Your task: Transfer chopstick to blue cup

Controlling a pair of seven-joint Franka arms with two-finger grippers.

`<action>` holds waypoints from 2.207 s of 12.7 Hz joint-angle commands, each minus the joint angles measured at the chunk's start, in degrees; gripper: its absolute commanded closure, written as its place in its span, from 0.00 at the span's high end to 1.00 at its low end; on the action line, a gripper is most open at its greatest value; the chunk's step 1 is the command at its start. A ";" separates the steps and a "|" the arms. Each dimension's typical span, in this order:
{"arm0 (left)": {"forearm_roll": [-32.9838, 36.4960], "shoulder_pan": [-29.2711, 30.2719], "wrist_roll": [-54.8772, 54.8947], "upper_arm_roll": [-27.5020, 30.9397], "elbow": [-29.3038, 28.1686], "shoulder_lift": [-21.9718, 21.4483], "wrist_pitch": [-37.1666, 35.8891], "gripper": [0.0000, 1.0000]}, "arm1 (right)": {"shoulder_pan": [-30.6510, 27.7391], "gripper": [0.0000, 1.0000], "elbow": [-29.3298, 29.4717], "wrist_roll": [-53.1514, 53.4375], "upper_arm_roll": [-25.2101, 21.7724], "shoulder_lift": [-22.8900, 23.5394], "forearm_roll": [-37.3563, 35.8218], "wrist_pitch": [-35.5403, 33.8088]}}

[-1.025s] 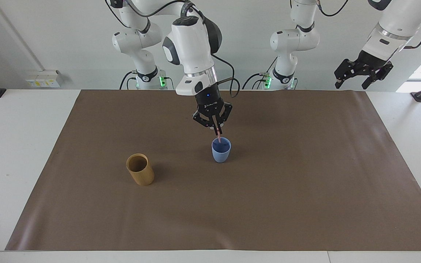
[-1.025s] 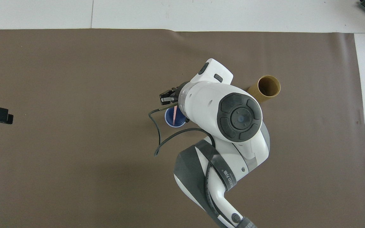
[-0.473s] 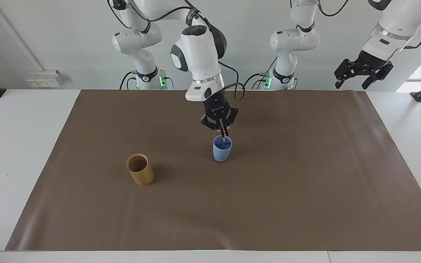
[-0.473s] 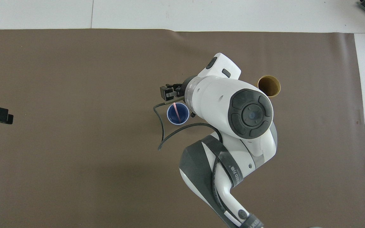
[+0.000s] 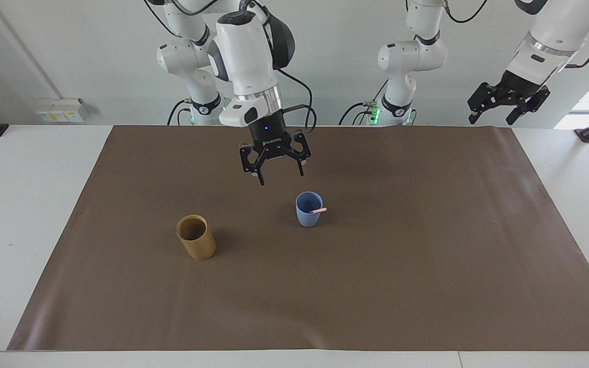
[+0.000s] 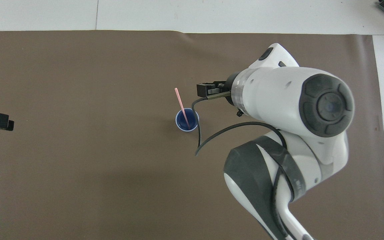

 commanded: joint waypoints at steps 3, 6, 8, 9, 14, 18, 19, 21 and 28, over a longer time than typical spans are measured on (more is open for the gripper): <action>-0.52 0.42 -0.37 -0.10 0.66 -0.17 -0.42 1.00 | -9.52 1.00 0.13 0.23 0.39 -5.78 -1.06 -14.03; -0.52 0.42 -0.37 -0.10 0.66 -0.17 -0.42 1.00 | -14.79 1.00 6.46 -0.39 0.39 -3.94 -1.15 -23.96; -0.61 0.42 -0.28 -0.19 0.66 -0.17 -0.42 1.00 | -17.18 1.00 7.53 -0.48 0.39 -3.93 -1.42 -28.54; -0.61 0.42 -0.28 -0.10 0.66 -0.17 -0.42 1.00 | -17.28 1.00 7.53 -0.57 0.39 -3.93 -2.37 -29.60; -0.52 0.42 -0.28 -0.19 0.66 -0.17 -0.42 1.00 | -19.56 1.00 8.32 -3.38 0.04 -3.93 -3.97 -32.77; -0.52 0.42 -0.28 -0.10 0.66 -0.17 -0.42 1.00 | -19.99 1.00 8.75 -4.43 0.30 -3.85 -1.44 -33.13; -0.52 0.42 -0.28 -0.19 0.66 -0.17 -0.42 1.00 | -20.35 1.00 8.84 -6.00 -0.05 -3.76 -0.46 -33.13; -0.52 0.42 -0.28 -0.10 0.66 -0.17 -0.42 1.00 | -20.79 1.00 8.84 -9.60 -0.40 -3.76 -1.32 -33.04; -0.52 0.42 -0.28 -0.10 0.66 -0.17 -0.42 1.00 | -20.35 1.00 8.32 -11.03 0.21 -4.37 -0.54 -32.60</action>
